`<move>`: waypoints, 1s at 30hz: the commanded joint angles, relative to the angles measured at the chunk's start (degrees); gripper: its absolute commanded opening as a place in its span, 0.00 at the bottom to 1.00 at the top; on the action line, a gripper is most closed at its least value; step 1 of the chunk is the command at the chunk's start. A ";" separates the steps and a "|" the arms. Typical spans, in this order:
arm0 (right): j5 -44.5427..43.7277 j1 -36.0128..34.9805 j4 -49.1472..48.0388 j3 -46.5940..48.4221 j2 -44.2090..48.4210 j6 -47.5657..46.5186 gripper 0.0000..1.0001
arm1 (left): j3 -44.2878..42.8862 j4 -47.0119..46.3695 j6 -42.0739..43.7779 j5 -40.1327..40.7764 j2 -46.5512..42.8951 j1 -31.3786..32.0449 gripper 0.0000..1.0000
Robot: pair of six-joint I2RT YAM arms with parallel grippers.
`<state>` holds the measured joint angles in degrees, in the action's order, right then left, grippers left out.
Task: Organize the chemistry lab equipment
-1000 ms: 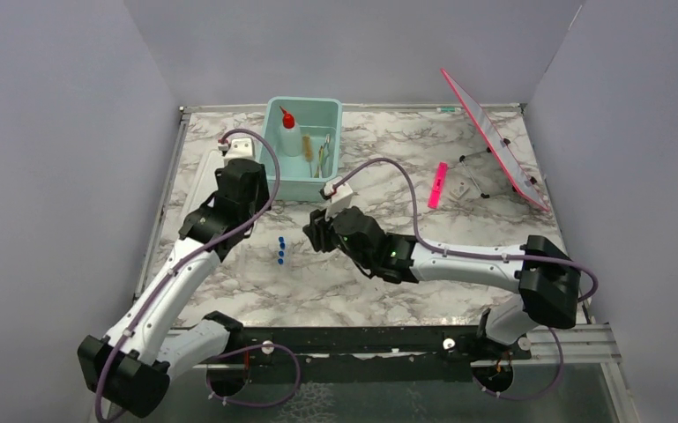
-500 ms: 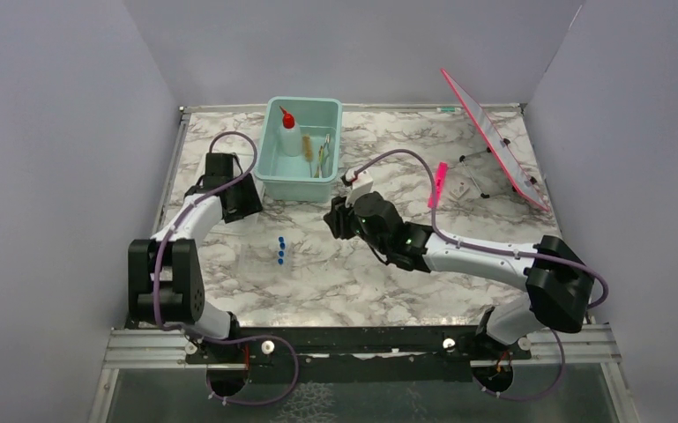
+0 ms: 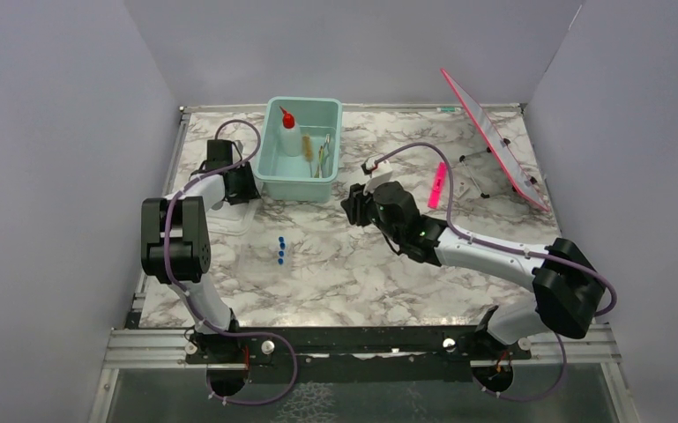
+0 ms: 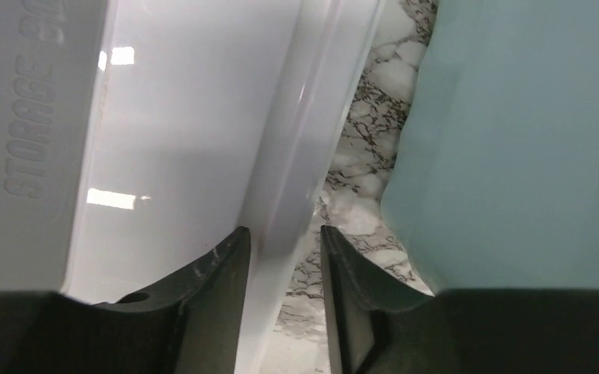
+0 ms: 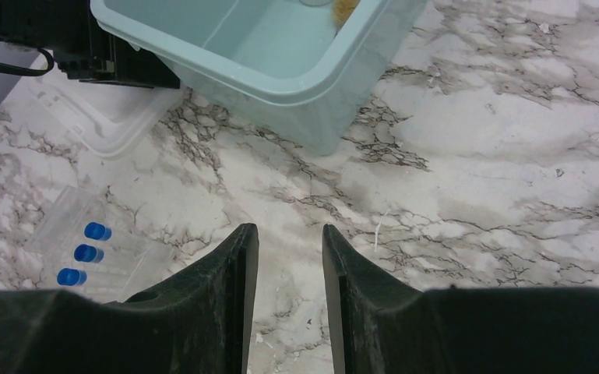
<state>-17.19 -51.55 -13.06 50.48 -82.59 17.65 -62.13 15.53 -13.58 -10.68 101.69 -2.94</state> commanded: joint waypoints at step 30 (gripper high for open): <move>2.78 0.92 -0.03 1.60 -0.24 1.87 0.40 | -10.04 10.68 2.42 15.72 12.59 0.27 0.32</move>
<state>-15.46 -50.89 -13.43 50.50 -82.59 18.87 -72.58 20.64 -13.21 -1.30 109.27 -2.46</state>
